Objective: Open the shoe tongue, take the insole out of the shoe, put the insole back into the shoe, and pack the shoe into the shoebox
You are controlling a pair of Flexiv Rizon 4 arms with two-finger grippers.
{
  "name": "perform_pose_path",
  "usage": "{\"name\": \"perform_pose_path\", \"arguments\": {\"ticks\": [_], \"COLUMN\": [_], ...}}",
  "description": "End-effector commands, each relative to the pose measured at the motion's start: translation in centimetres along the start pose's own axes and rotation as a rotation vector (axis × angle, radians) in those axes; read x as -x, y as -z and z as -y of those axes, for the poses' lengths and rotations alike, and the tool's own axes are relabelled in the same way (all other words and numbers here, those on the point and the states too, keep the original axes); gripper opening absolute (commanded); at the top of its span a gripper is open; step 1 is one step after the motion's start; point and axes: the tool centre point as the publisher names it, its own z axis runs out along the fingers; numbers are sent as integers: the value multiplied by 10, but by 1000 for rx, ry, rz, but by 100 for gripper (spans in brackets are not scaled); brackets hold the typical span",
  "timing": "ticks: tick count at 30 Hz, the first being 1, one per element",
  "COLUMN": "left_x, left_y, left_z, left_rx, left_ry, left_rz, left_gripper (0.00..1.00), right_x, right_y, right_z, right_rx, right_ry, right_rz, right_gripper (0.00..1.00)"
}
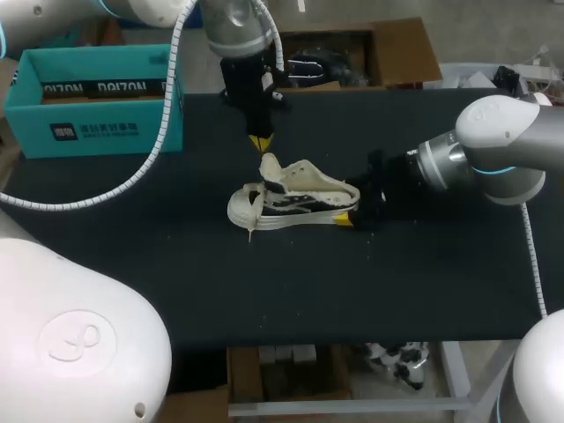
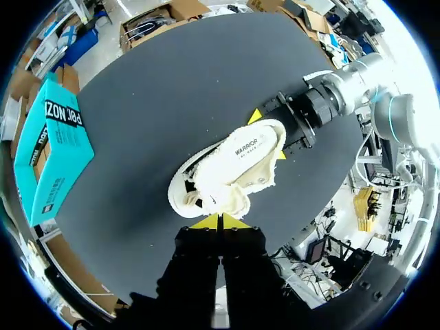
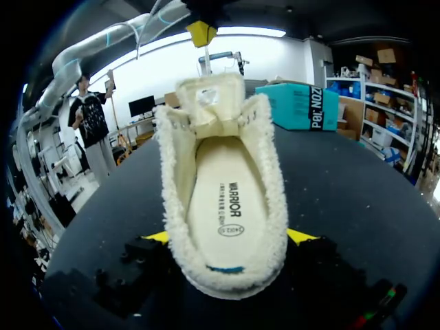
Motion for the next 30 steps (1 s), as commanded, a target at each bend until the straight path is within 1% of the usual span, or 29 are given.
{"name": "perform_pose_path", "arguments": {"ticks": [1,13,14,16,17,19,20,22,23,25,30], "left_x": [2,2,3,1,0,-3,-4,-7,-8,-12,-21], "left_y": [-1,-1,-5,-12,-15,-24,-29,-38,-42,-49,-68], "left_z": [19,19,24,28,30,32,34,37,39,41,45], "left_rx": [164,164,162,156,143,127,118,106,95,81,72], "left_ry": [-968,-968,-974,-1002,-989,-1014,-1007,-1016,-997,-1010,-994], "left_rz": [-167,-167,-196,-191,-209,-211,-219,-220,-215,-226,-201], "left_gripper": [0,0,0,0,0,0,0,0,0,0,0], "right_x": [1,1,1,1,1,1,1,1,1,1,1], "right_y": [-3,-3,-3,-3,-3,-3,-3,-3,-3,-3,-3], "right_z": [4,4,4,4,4,4,4,4,4,4,4], "right_rx": [3,3,3,3,3,3,3,3,3,3,3], "right_ry": [0,0,0,0,0,0,0,0,0,0,0], "right_rz": [-4,-4,-4,-4,-4,-4,-4,-4,-4,-4,-4], "right_gripper": [0,0,0,0,0,0,0,0,0,0,0]}}
